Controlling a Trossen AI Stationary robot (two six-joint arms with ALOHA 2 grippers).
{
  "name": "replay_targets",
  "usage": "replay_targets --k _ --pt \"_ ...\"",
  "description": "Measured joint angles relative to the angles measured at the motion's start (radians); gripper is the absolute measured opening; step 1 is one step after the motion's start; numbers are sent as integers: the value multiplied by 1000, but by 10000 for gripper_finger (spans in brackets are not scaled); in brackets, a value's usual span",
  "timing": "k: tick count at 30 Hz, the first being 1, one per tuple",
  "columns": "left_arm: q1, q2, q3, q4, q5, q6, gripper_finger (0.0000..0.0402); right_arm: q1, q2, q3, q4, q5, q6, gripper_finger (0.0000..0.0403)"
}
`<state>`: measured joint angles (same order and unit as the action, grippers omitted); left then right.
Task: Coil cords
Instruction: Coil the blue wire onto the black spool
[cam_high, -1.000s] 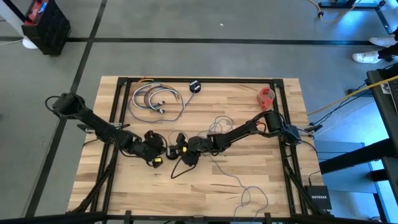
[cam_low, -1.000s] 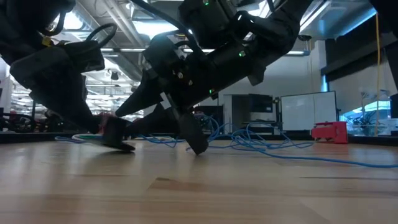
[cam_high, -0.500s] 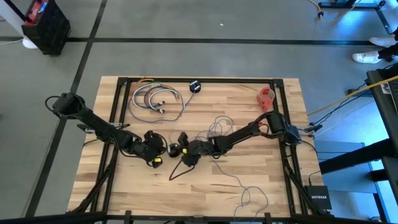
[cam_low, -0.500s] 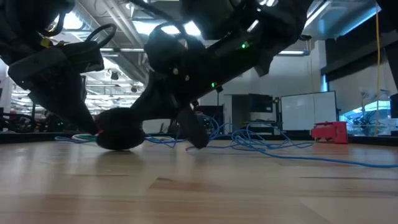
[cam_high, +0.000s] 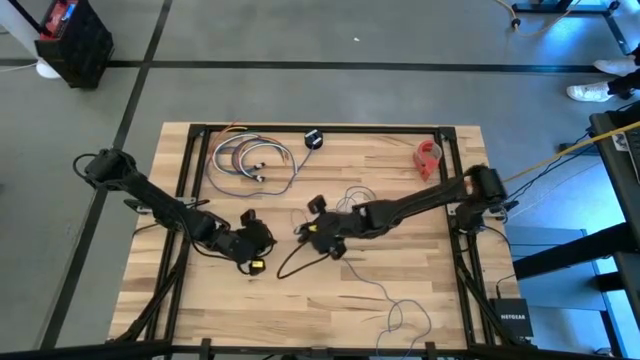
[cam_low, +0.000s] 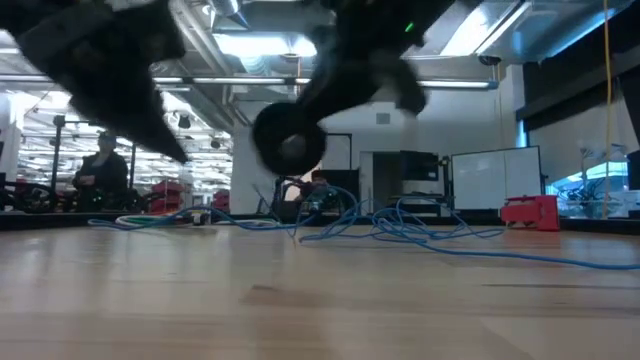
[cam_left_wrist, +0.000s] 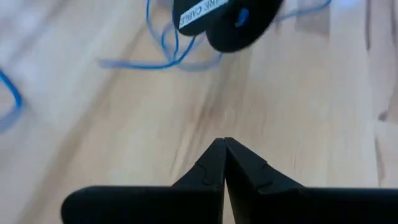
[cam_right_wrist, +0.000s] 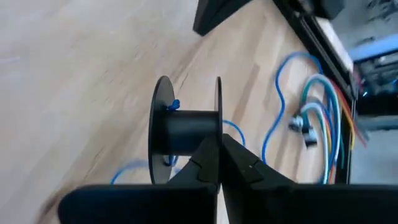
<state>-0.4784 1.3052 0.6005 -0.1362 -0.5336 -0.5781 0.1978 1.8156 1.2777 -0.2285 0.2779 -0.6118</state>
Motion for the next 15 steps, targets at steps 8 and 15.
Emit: replay_targets --k 8,15 --pt "75 4 -4 260 -72 228 0 15 -277 -129 -161 115 117 3" --pt "181 6 -6 399 -50 329 7 38 -483 -269 -212 148 246 3"
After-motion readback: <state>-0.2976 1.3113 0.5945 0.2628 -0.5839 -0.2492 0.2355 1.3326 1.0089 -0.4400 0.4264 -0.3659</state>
